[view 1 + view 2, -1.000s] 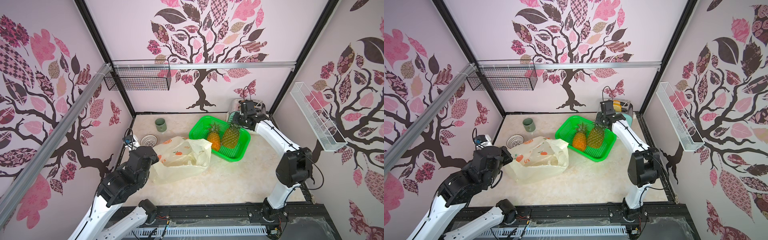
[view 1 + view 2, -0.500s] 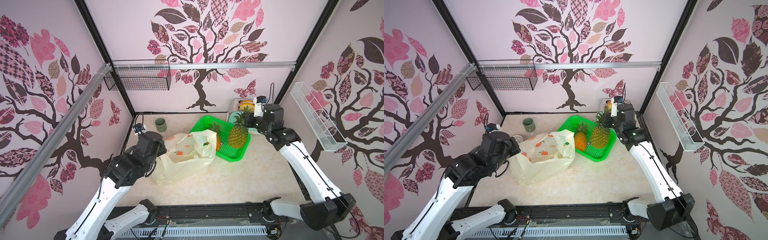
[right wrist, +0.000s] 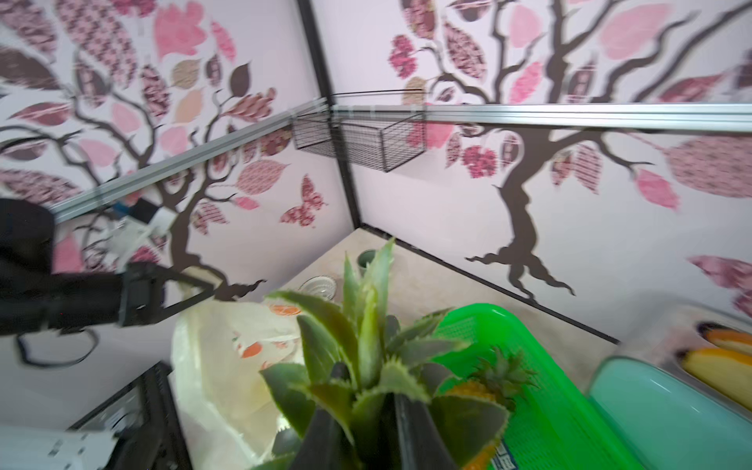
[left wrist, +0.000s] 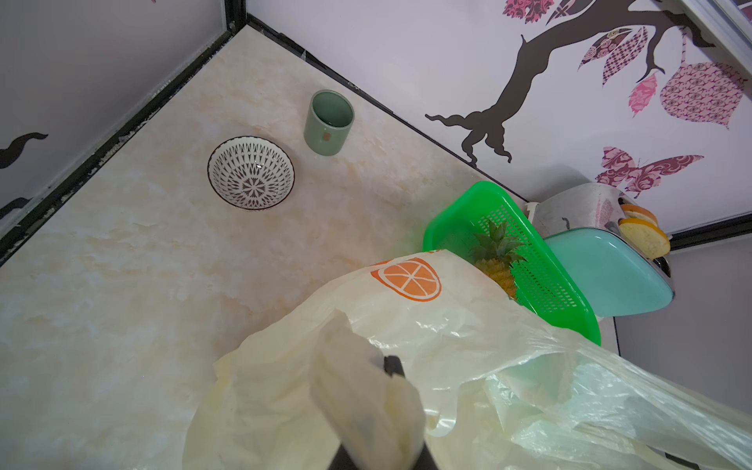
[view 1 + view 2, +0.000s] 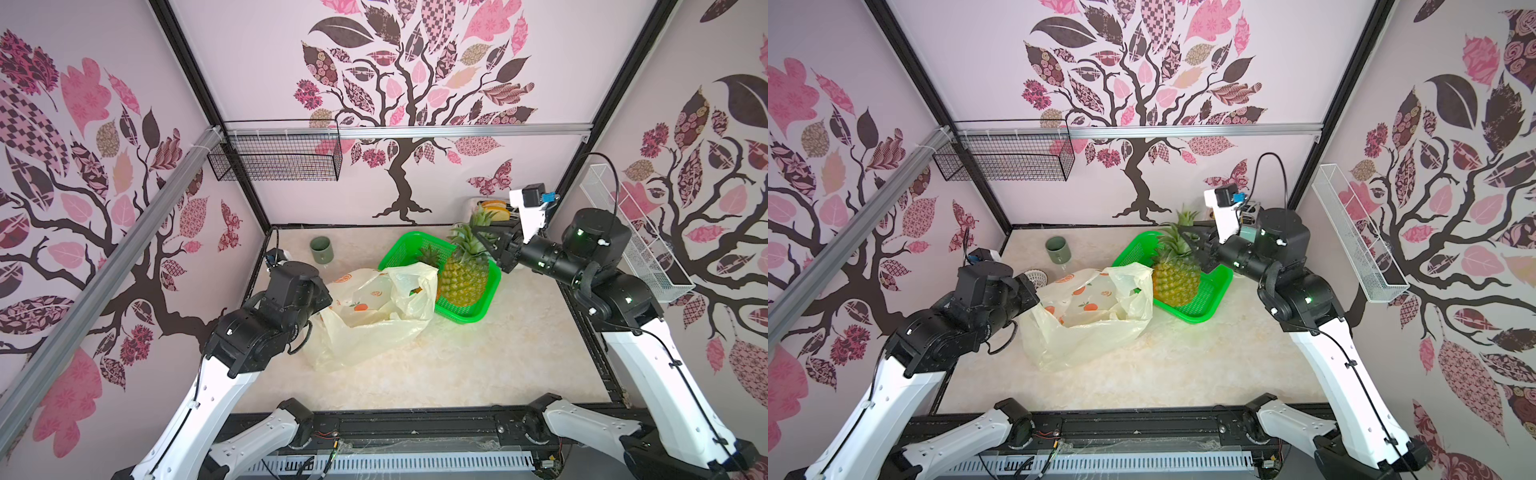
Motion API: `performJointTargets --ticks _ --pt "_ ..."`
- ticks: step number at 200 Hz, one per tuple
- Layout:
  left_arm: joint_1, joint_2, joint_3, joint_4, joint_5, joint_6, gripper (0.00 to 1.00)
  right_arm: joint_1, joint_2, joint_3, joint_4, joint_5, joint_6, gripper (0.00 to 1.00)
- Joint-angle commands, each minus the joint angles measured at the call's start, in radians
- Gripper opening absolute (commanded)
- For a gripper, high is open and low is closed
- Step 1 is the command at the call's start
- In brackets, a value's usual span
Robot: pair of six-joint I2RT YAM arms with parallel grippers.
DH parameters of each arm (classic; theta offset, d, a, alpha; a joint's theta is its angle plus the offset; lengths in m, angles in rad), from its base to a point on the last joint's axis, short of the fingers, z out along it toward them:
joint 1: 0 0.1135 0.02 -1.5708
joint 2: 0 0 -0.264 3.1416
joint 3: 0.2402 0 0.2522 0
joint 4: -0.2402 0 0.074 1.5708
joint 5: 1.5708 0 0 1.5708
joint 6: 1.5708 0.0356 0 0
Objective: Place the pineapple into a plastic bag & tie a knot
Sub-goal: Place the pineapple in the plastic bag.
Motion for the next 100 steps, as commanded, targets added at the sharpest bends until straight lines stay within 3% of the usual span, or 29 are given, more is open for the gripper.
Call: performJointTargets --ticks 1,18,42,62,100 --pt "0.007 0.004 -0.003 0.026 0.021 0.000 0.00 0.075 0.028 0.104 0.050 -0.090 -0.043 0.00" --pt "0.007 0.002 -0.008 0.031 0.028 0.002 0.00 0.131 0.071 0.115 0.120 -0.132 -0.018 0.00" --pt "0.008 -0.003 -0.017 0.045 0.045 0.006 0.00 0.250 0.131 0.113 0.205 -0.103 -0.055 0.00" --pt "0.008 0.000 -0.024 0.048 0.060 0.005 0.00 0.282 0.164 0.136 0.235 -0.084 -0.082 0.00" --pt "0.009 -0.001 -0.037 0.048 0.066 -0.001 0.00 0.283 0.148 0.192 0.186 0.221 -0.255 0.00"
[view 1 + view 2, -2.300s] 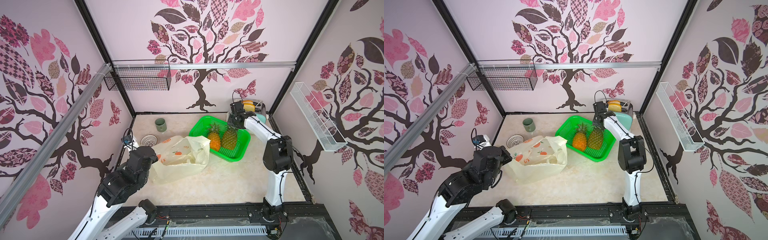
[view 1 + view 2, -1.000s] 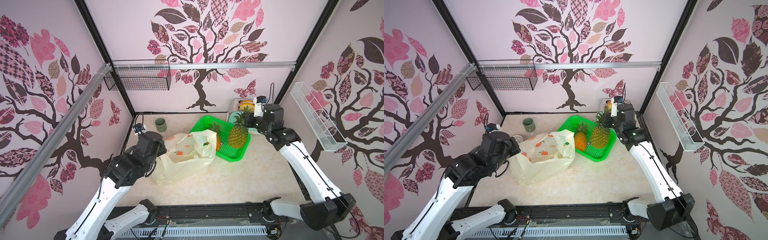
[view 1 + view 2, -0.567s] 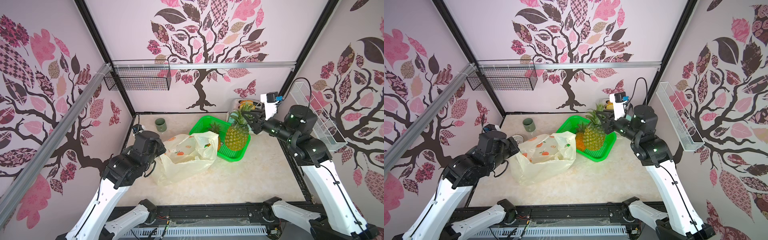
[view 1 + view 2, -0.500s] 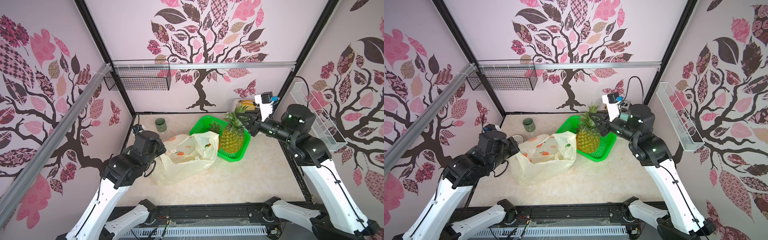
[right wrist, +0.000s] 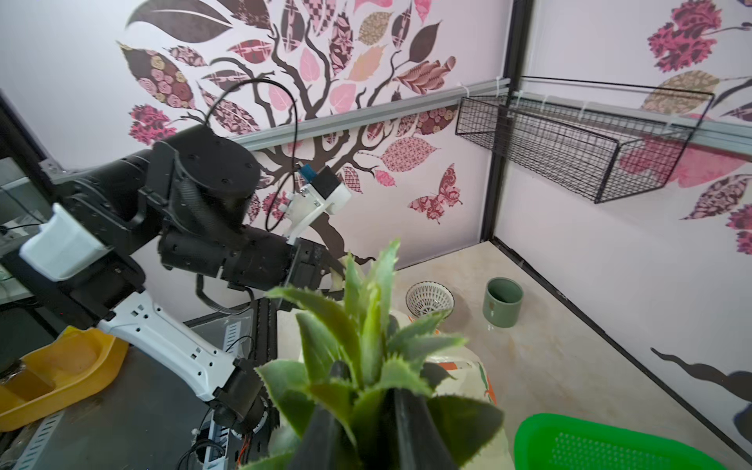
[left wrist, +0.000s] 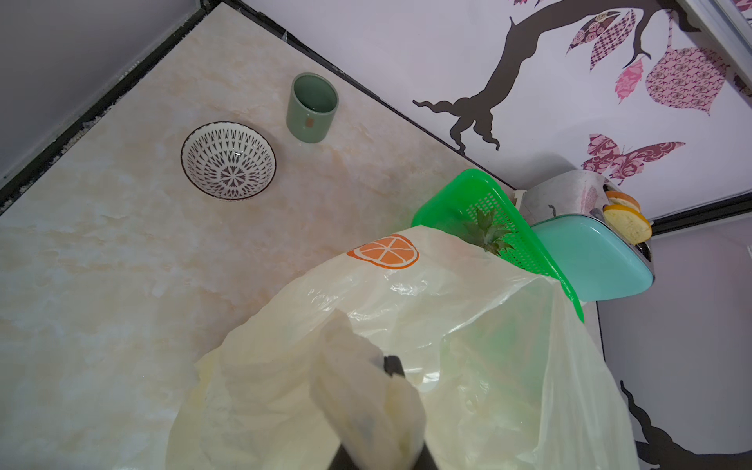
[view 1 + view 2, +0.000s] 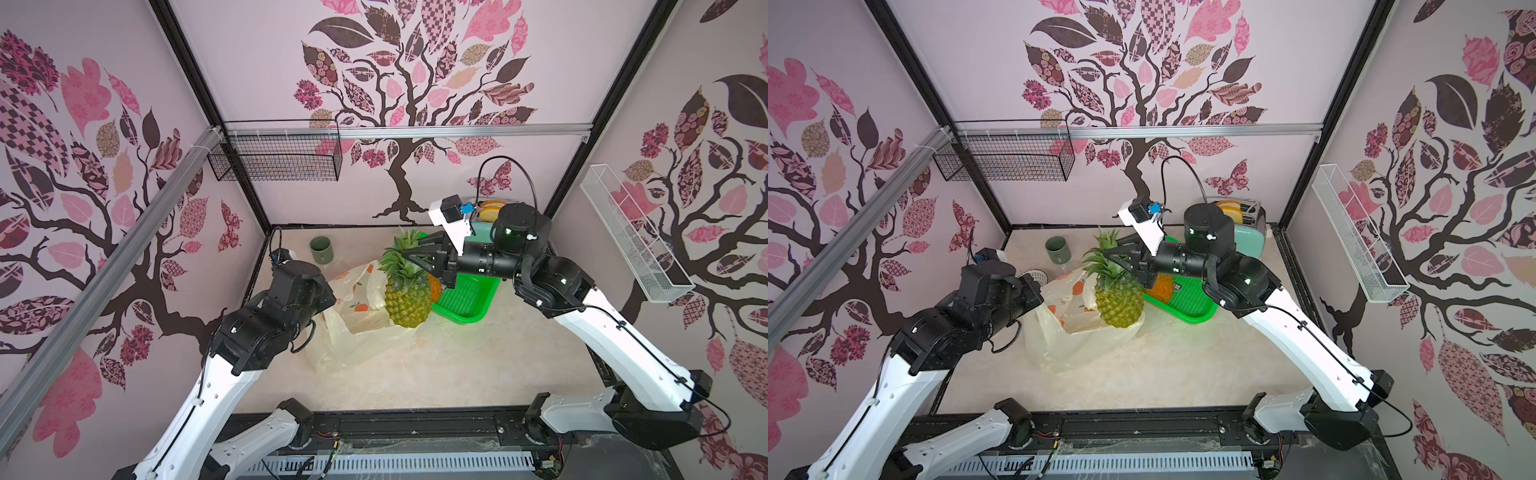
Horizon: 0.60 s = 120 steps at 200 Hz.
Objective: Place the pineapple into a plastic bag & tie a knot
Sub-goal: Place the pineapple in the plastic bag.
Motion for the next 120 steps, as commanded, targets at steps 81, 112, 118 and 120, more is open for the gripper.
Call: performJointTargets --ticks 81,112,118,120 --pt "0.008 -0.010 -0.034 0.047 0.029 -0.012 0.00 -0.007 -0.172 0.203 -0.097 0.180 -0.229 0.00" --pt "0.007 -0.012 -0.032 0.048 0.032 -0.012 0.00 -0.008 -0.110 0.191 -0.006 -0.061 -0.086 0.00" --pt "0.008 -0.012 -0.031 0.048 0.035 -0.011 0.00 -0.001 -0.087 0.200 -0.001 -0.089 -0.073 0.00" --pt "0.007 -0.012 -0.031 0.048 0.035 -0.011 0.00 0.003 -0.079 0.205 -0.003 -0.094 -0.071 0.00"
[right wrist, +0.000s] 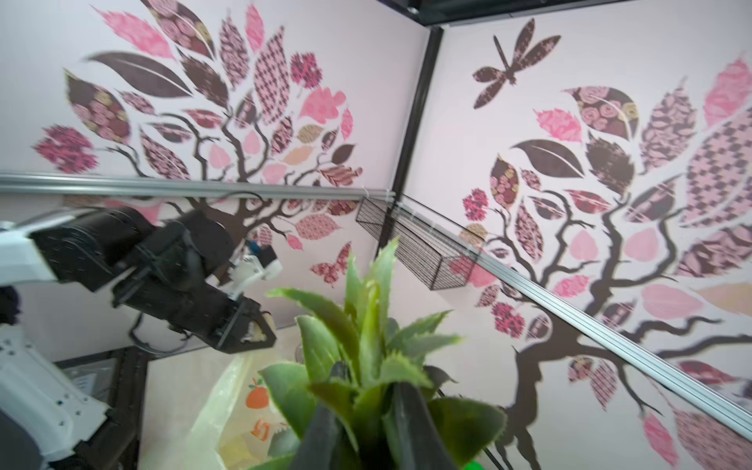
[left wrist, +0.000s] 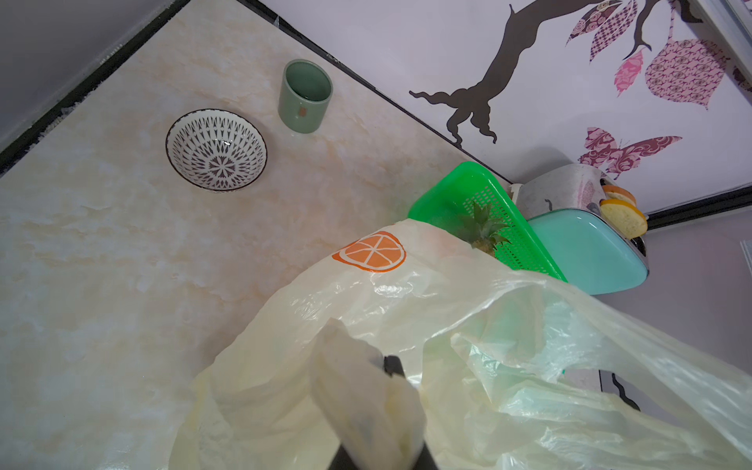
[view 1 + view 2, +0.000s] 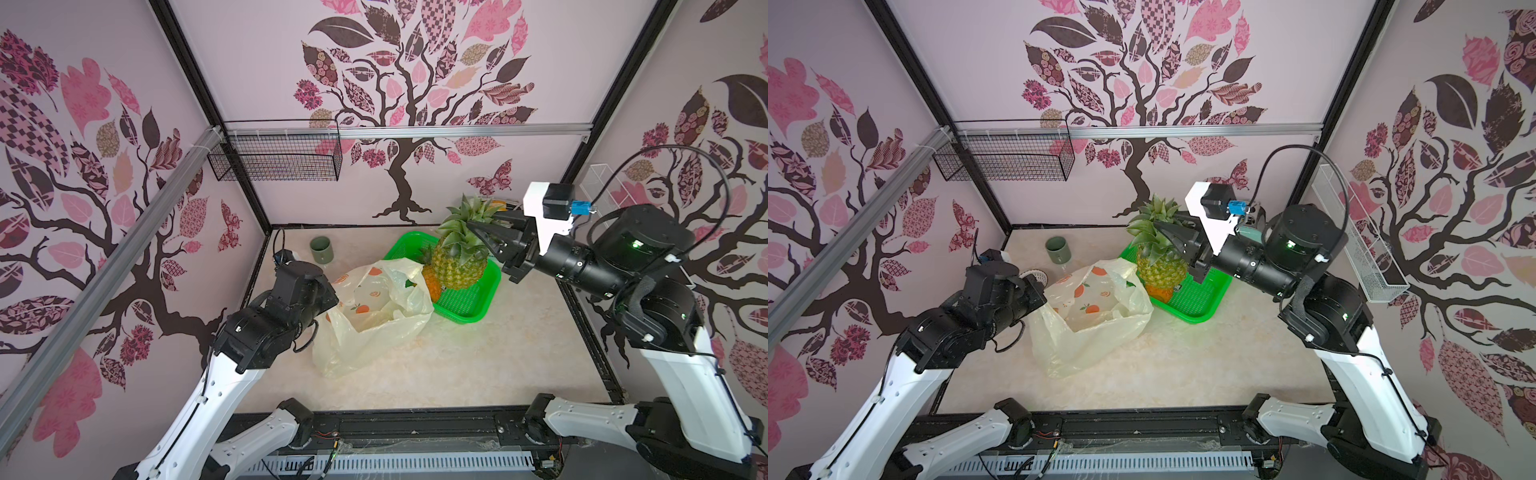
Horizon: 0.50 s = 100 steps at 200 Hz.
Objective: Place the pineapple into a plastic bag & tie a knot
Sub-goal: Place the pineapple in the plastic bag.
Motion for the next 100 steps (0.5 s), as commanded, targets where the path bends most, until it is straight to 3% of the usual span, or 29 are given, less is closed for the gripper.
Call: performJointTargets --ticks 1,49,100 --pt "0.005 -0.011 -0.002 0.023 0.009 0.000 0.00 0.013 0.086 0.031 0.101 -0.206 0.101 0.00" --pt "0.006 -0.014 -0.004 0.026 0.017 0.001 0.00 0.104 0.194 -0.054 0.269 -0.186 0.066 0.00" --pt "0.008 -0.017 -0.009 0.026 0.029 0.013 0.00 0.109 0.249 -0.257 0.464 -0.034 0.004 0.00"
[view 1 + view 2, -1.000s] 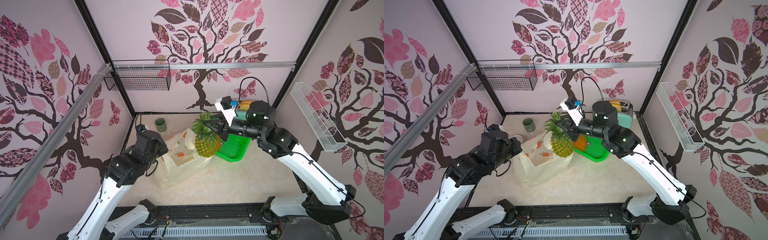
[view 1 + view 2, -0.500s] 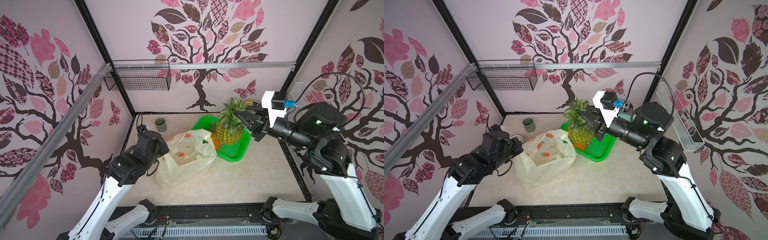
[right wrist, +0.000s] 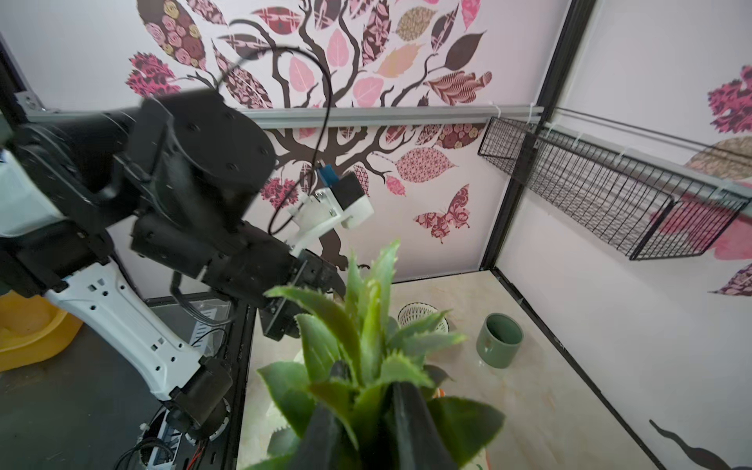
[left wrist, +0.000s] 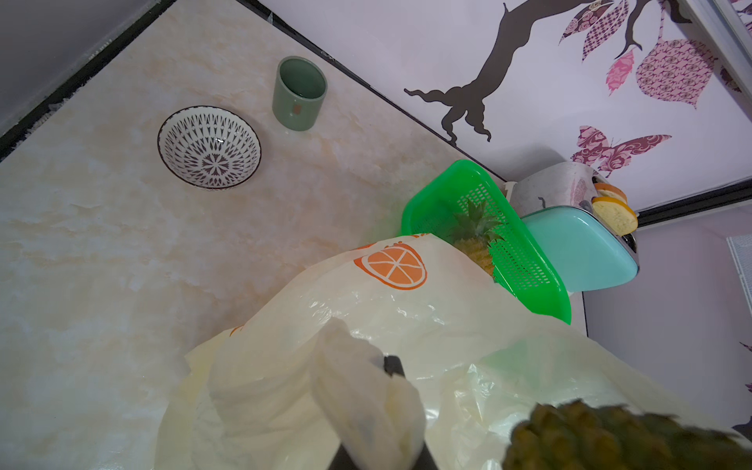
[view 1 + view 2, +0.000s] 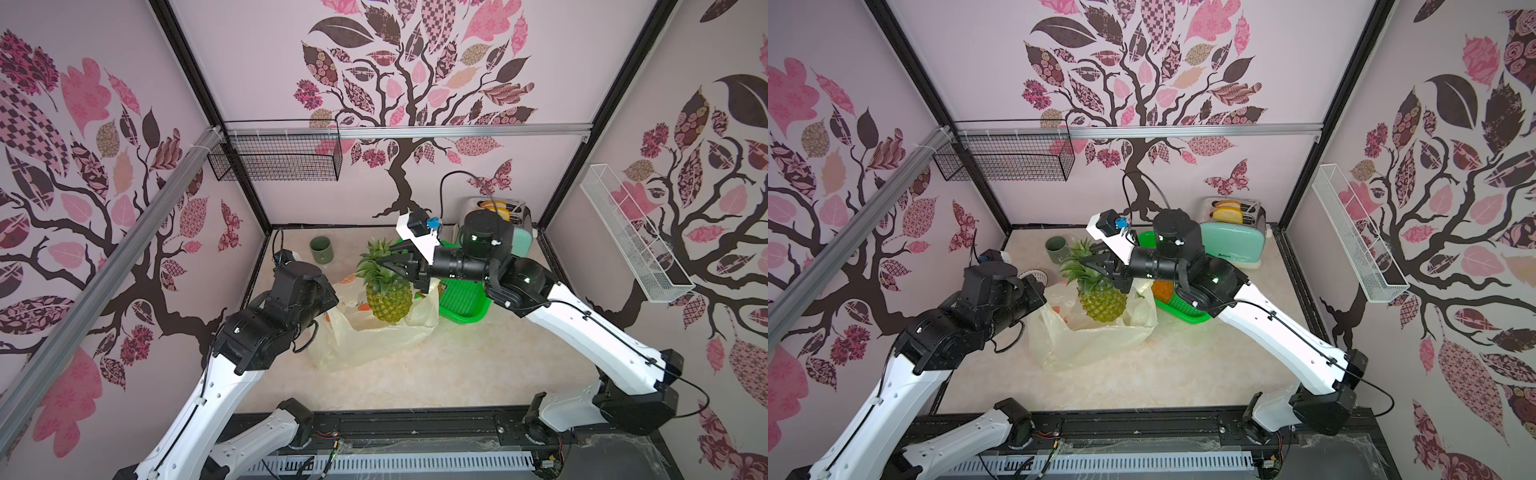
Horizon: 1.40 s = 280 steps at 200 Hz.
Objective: Place the pineapple into a plastic bag & tie a knot
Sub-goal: Place the pineapple in the plastic bag.
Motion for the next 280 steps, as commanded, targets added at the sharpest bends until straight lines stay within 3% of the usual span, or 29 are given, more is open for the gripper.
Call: performJointTargets --ticks 1,71,134,202,280 --pt "0.007 -0.009 -0.008 0.019 0.011 0.013 0.00 0.001 -0.022 -0.028 0.213 0.063 -0.038 0.00" --pt "0.029 -0.002 -0.019 0.034 0.081 -0.008 0.00 0.006 -0.057 -0.418 0.596 -0.030 -0.116 0.00" --pt "0.032 -0.014 -0.043 0.049 0.124 -0.047 0.00 0.006 0.019 -0.522 0.784 -0.096 -0.035 0.00" --pt "0.033 -0.042 -0.060 0.044 0.117 -0.070 0.00 0.006 0.143 -0.558 0.923 0.114 -0.016 0.00" --pt "0.032 -0.119 -0.156 0.024 0.080 -0.149 0.00 0.006 0.190 -0.710 1.045 0.299 0.036 0.00"
